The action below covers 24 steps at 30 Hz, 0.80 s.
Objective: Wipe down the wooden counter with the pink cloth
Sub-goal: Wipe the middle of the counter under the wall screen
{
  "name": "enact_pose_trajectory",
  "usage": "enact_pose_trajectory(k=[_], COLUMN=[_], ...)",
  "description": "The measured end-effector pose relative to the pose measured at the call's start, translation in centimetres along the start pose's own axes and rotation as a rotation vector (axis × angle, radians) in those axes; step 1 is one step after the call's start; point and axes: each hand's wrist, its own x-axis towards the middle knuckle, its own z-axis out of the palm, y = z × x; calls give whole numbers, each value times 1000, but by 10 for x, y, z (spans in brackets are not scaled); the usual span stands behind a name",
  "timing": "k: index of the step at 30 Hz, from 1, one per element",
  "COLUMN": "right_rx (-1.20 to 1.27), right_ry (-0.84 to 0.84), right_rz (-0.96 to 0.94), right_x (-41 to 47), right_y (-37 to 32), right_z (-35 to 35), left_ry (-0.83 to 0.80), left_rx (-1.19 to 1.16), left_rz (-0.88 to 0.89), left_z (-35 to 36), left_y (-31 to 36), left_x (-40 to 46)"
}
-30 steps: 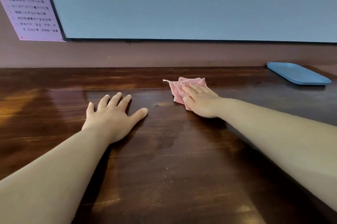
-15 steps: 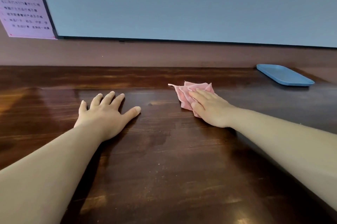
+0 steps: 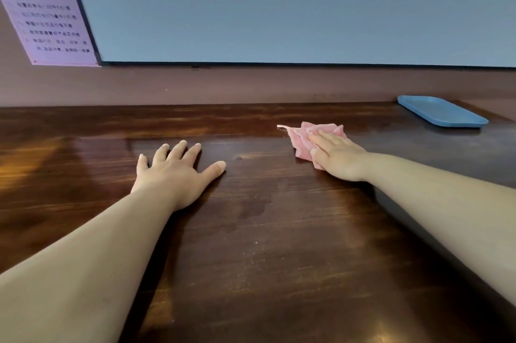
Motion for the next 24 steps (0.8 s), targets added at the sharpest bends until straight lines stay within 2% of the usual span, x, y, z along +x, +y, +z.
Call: enact_pose_trajectory(k=[4,11,16,21,24], right_rx=[-13,6,-20,14,28], right_ry=[56,51,79,60,49], right_rz=[165,52,243,95,104], right_x=[22,-7,20,-14,-10], right_y=[-8,15,8,26,37], right_z=[-8,5,-10,3,-4], left_ry=[-8,2,6,8,4], left_rx=[-4,4,1,5,9], left_rz=[-1,9,2,12,9], left_z=[0,3,2,2,2], left_y=[1,2,1,1,-1], left_x=[-2,3,1,2,3])
